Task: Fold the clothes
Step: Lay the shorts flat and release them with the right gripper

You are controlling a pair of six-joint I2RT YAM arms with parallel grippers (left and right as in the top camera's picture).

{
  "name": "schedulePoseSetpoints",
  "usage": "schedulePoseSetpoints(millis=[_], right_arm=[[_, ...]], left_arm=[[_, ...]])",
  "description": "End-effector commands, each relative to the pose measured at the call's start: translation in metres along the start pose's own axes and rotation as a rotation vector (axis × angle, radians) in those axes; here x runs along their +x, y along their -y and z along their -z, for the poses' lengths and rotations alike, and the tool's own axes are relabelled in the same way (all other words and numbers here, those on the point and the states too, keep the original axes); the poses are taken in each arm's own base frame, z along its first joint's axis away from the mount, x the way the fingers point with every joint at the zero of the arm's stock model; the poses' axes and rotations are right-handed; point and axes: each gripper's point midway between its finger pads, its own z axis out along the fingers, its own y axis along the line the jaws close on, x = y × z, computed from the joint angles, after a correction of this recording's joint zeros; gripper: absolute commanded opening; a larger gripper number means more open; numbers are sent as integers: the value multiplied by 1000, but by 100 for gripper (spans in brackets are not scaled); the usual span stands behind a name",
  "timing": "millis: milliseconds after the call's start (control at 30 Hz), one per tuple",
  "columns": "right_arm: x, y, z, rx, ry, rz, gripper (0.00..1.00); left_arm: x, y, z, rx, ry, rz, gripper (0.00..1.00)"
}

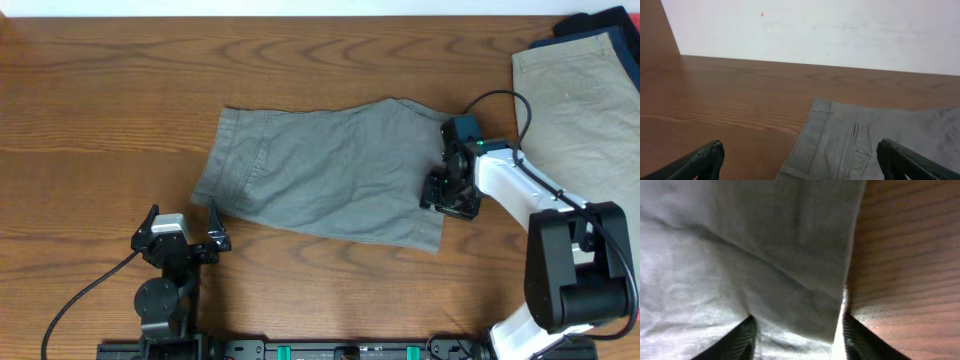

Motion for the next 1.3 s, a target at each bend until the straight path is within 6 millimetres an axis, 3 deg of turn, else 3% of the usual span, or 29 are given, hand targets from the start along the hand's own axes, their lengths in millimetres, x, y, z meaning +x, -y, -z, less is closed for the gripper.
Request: schedulePoseSetpoints(millis=[0, 133, 233, 567, 733, 833, 933, 967, 1033, 1267], right_arm=[[18, 4, -18, -4, -59, -10, 39], [9, 3, -19, -12, -18, -8, 14], [-8, -2, -17, -39, 44, -3, 1], [-82, -9, 22, -70, 262, 97, 1], [-96, -15, 41, -72, 290, 108, 5], [-95, -14, 45, -62, 276, 107, 21], [-89, -11, 44, -48, 251, 102, 84], [-87, -9, 44, -43, 239, 99, 91], [-82, -6, 45, -28, 217, 84, 99], [-69, 10, 71, 47, 161, 16, 99]], left_arm=[[15, 0, -1, 2, -41, -5, 98], [15, 0, -1, 2, -41, -5, 98], [15, 0, -1, 2, -41, -5, 98], [15, 0, -1, 2, -41, -5, 98], [15, 0, -1, 2, -41, -5, 98], [15, 0, -1, 2, -41, -5, 98], [15, 0, -1, 2, -41, -5, 98], [15, 0, -1, 2, -41, -5, 98], [15, 0, -1, 2, -41, -5, 98], [15, 0, -1, 2, -41, -5, 98]])
